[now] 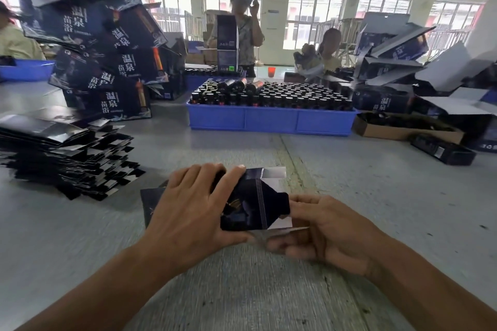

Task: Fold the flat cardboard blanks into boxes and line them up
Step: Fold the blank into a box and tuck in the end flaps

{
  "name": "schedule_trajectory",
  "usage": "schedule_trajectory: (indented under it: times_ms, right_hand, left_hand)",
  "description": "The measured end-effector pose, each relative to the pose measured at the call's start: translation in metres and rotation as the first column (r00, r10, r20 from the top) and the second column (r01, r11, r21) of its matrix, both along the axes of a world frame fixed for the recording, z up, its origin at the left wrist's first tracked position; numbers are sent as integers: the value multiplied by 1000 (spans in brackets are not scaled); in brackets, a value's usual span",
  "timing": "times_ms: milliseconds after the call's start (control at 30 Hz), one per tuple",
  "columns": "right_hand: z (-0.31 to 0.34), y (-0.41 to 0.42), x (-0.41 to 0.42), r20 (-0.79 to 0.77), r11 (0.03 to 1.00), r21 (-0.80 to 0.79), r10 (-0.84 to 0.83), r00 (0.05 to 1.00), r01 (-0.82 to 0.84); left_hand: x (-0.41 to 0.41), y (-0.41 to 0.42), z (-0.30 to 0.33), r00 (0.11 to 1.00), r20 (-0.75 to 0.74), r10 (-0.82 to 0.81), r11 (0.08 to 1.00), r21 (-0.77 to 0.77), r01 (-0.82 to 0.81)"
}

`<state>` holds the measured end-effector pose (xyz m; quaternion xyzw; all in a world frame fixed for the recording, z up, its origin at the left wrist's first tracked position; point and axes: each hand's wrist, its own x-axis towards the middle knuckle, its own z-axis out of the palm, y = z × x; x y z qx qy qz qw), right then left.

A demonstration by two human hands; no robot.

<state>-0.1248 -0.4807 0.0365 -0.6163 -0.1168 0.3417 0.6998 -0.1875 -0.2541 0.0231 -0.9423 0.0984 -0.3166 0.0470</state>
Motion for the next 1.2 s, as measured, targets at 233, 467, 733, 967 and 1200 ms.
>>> schedule_trajectory:
  times_ms: [233,467,733,967,1200]
  right_hand:
    - [-1,-1,-2,15,997,-75,34,999,-33]
    - [3,-12,9,420,953,-142,-187,888,268]
    - [0,-8,5,495,986,-51,-115,861,161]
    - [0,-2,-3,442,980,83,-200,875,182]
    - [-1,4,-12,666,981,19,-156,730,192]
  left_hand:
    - [1,-10,0,995,62,-74,993,100,68]
    - [-7,-13,1,973,44,-228,973,33,227]
    - [-7,-17,-7,957,-92,-276,961,-52,272]
    - [-8,-15,4,981,-32,-191,977,-102,187]
    - [-10,-15,7,975,88,-203,968,-134,214]
